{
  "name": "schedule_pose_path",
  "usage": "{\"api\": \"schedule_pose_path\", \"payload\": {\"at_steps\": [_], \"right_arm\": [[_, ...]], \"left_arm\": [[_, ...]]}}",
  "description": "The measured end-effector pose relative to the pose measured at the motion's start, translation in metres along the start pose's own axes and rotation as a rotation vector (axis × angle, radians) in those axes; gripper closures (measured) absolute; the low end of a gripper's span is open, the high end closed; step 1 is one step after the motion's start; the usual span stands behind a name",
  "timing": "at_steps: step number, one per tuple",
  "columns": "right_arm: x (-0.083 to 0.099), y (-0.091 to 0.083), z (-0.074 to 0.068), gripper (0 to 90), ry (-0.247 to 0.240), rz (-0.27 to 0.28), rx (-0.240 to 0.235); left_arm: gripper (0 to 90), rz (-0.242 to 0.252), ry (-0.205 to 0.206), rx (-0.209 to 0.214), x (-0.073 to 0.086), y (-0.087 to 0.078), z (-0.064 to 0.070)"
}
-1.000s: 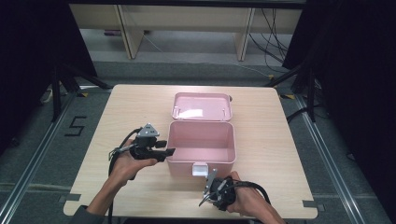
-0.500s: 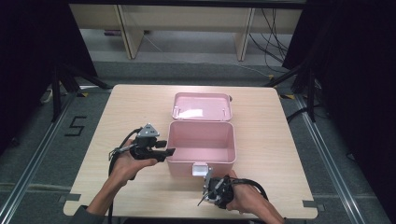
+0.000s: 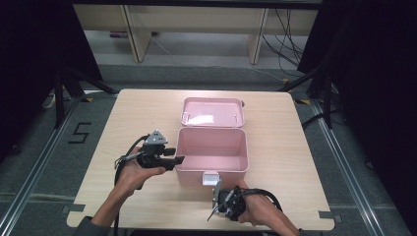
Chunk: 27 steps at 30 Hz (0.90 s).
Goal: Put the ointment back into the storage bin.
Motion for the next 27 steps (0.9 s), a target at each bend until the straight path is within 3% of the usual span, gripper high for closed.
{"api": "schedule_pose_path", "payload": {"at_steps": [2,4,5,6,8,9,10,11,12,15,16,19,22,24,25,26,27], "right_arm": [[-0.001,-0.004,0.002,70.3,-0.023,0.022,0.006],[0.003,-0.009,-0.003,70.3,0.037,-0.007,-0.004],[0.001,-0.010,0.002,70.3,-0.014,0.025,0.013],[0.003,-0.014,-0.002,70.4,0.031,0.009,0.015],[0.003,-0.019,-0.002,70.4,0.041,0.018,0.008],[0.002,-0.021,0.000,70.3,0.003,0.032,0.015],[0.003,-0.024,0.000,70.3,0.011,0.035,0.014],[0.003,-0.025,0.001,70.3,-0.011,0.045,0.020],[0.004,-0.028,0.000,70.3,0.016,0.044,0.021],[0.006,-0.036,0.000,70.3,-0.004,0.048,0.032],[0.007,-0.040,-0.002,70.3,0.022,0.044,0.035],[0.006,-0.048,0.000,70.3,-0.010,0.072,0.031],[0.008,-0.058,-0.001,70.3,0.029,0.075,0.034],[0.008,-0.066,0.001,70.3,0.026,0.093,0.032],[0.007,-0.069,0.003,70.3,-0.006,0.116,0.032],[0.008,-0.075,0.003,70.3,0.020,0.114,0.033],[0.007,-0.079,0.004,70.3,0.001,0.132,0.032]], "left_arm": [[53.2,0.000,0.000,0.000,0.000,0.000,0.000],[53.2,0.000,0.000,0.000,0.000,0.000,0.000],[53.2,0.000,0.001,0.000,0.000,0.000,0.000],[53.2,0.000,0.000,0.000,0.000,0.000,0.000],[53.2,0.000,0.001,0.000,0.000,0.000,0.000],[53.2,0.000,0.001,0.000,0.000,0.000,0.000],[53.2,0.000,0.001,0.000,0.000,0.000,0.000],[53.2,-0.001,0.001,0.000,0.000,0.000,0.000],[53.2,0.000,0.001,0.000,0.000,0.000,0.000],[53.2,-0.001,0.000,0.000,0.000,0.000,0.000],[53.2,-0.001,0.000,0.000,0.000,0.000,0.000],[53.2,0.000,0.001,0.000,0.000,0.000,0.000],[53.2,-0.001,0.000,0.000,0.000,0.000,0.000],[53.2,0.000,0.000,0.000,0.000,0.000,0.000],[53.2,0.000,-0.001,0.000,0.000,0.000,0.000],[53.2,0.001,-0.001,0.001,0.000,0.000,0.000],[53.2,0.000,-0.001,0.001,0.000,0.000,0.000]]}}
Point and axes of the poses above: each handheld gripper's, and its own axes: y roughly forward along the jaws, x roughly out of its underside, z roughly to its right, the point moved 9 cm from there along y, roughly forward along the jaws, and after that the axes turned 3 degrees about x, right-handed, at the moved point
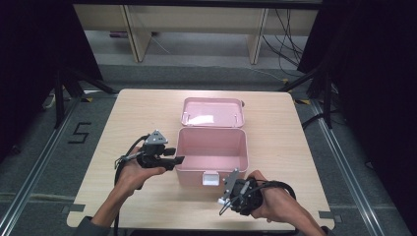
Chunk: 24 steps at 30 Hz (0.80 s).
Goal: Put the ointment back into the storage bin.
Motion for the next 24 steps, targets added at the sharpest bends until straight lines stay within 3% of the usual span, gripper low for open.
{"api": "schedule_pose_path", "payload": {"at_steps": [3,5,6,9,11,14,15,18,19,21,22,24], "right_arm": [[-0.003,-0.015,0.003,70.4,-0.003,0.029,0.009],[-0.003,-0.025,0.003,70.4,0.044,0.037,0.015],[-0.004,-0.030,0.006,70.4,0.018,0.051,0.019],[-0.005,-0.044,0.009,70.4,0.041,0.073,0.030],[-0.007,-0.053,0.013,70.4,0.010,0.091,0.039],[-0.007,-0.067,0.014,70.4,0.067,0.079,0.049],[-0.009,-0.070,0.018,70.4,0.031,0.095,0.051],[-0.011,-0.081,0.023,70.4,0.040,0.088,0.063],[-0.013,-0.083,0.025,70.4,0.020,0.093,0.063],[-0.014,-0.087,0.024,70.4,0.058,0.078,0.059],[-0.017,-0.089,0.028,70.4,0.025,0.088,0.058],[-0.019,-0.093,0.031,70.4,0.053,0.079,0.060]], "left_arm": [[53.2,0.000,0.000,0.000,0.000,0.000,0.000],[53.2,-0.001,0.001,-0.001,0.000,0.000,0.000],[53.2,-0.001,0.001,0.000,0.000,0.000,0.000],[53.2,-0.001,0.000,0.000,0.000,0.000,0.000],[53.2,-0.001,0.000,0.000,0.000,0.000,0.000],[53.2,-0.001,-0.001,0.000,0.000,0.000,0.000],[53.2,-0.001,-0.001,-0.001,0.000,0.000,0.000],[53.2,-0.002,0.000,0.001,0.000,0.000,0.000],[53.2,0.001,-0.001,-0.002,0.000,0.000,0.000],[53.2,-0.002,-0.001,0.000,0.000,0.000,0.000],[53.2,-0.002,0.000,0.002,0.000,0.000,0.000],[53.2,-0.002,0.000,0.002,0.000,0.000,0.000]]}}
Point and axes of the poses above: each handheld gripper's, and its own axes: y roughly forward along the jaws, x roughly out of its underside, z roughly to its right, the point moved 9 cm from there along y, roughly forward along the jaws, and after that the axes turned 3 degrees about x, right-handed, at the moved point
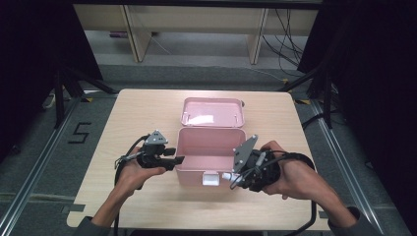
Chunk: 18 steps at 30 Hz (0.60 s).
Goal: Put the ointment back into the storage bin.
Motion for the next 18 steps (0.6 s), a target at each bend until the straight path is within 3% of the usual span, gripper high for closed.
{"api": "schedule_pose_path", "payload": {"at_steps": [1,3,5,6,7,11,12,14,16,17,18], "right_arm": [[-0.003,0.000,0.005,70.4,-0.039,0.011,0.002],[-0.005,-0.002,0.008,70.4,-0.012,0.003,0.003],[-0.009,-0.002,0.014,70.4,-0.030,0.008,0.001],[-0.010,-0.002,0.015,70.4,-0.002,-0.004,0.000],[-0.013,-0.001,0.019,70.4,-0.020,0.002,-0.003],[-0.020,0.003,0.028,70.4,-0.003,-0.007,-0.006],[-0.024,0.005,0.033,70.4,-0.035,0.009,-0.005],[-0.026,0.007,0.037,70.4,-0.010,0.000,-0.010],[-0.029,0.010,0.044,70.4,-0.035,-0.012,-0.004],[-0.031,0.012,0.043,70.4,0.001,-0.007,-0.015],[-0.034,0.013,0.046,70.4,-0.029,-0.002,-0.010]], "left_arm": [[53.2,0.001,0.000,0.001,0.000,0.000,0.000],[53.2,0.001,-0.001,0.001,0.000,0.000,0.000],[53.2,0.000,0.000,0.002,0.000,0.000,0.000],[53.2,-0.001,0.000,-0.001,0.000,0.000,0.000],[53.2,0.001,0.000,0.002,0.000,0.000,0.000],[53.2,0.001,0.000,-0.002,0.000,0.000,0.000],[53.2,0.000,0.000,-0.001,0.000,0.000,0.000],[53.2,0.001,0.000,-0.002,0.000,0.000,0.000],[53.2,0.002,-0.002,-0.001,0.000,0.000,0.000],[53.2,0.002,-0.001,-0.002,0.000,0.000,0.000],[53.1,0.002,-0.001,-0.002,0.000,0.000,0.000]]}}
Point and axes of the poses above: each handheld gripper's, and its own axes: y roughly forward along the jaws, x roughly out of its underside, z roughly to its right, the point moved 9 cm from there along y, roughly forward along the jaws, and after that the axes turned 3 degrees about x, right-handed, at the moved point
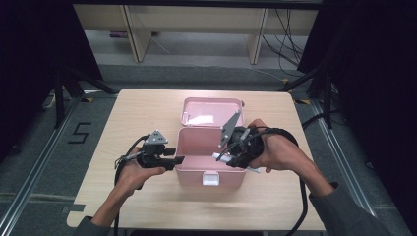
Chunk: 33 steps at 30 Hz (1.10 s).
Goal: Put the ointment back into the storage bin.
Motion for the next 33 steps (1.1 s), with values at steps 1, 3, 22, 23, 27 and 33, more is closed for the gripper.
{"api": "schedule_pose_path", "payload": {"at_steps": [1,3,22,23,27,33], "right_arm": [[-0.003,0.002,0.002,70.4,-0.010,0.011,0.000],[-0.007,0.007,0.006,70.4,-0.043,0.020,-0.011],[-0.016,0.044,0.031,70.4,-0.022,-0.033,-0.027],[-0.015,0.045,0.031,70.4,-0.019,-0.038,-0.031],[-0.015,0.052,0.033,70.4,-0.054,-0.036,-0.034],[-0.016,0.060,0.032,70.4,-0.048,-0.054,-0.044]], "left_arm": [[53.2,-0.001,0.001,0.005,0.000,0.000,0.000],[53.1,0.000,0.000,0.001,0.000,0.000,0.000],[52.9,0.003,-0.003,-0.002,0.000,0.001,-0.001],[52.8,0.003,-0.004,-0.001,0.000,0.001,-0.001],[52.8,0.003,-0.003,-0.003,0.000,0.001,-0.001],[52.8,0.002,-0.003,-0.003,0.000,0.001,-0.001]]}}
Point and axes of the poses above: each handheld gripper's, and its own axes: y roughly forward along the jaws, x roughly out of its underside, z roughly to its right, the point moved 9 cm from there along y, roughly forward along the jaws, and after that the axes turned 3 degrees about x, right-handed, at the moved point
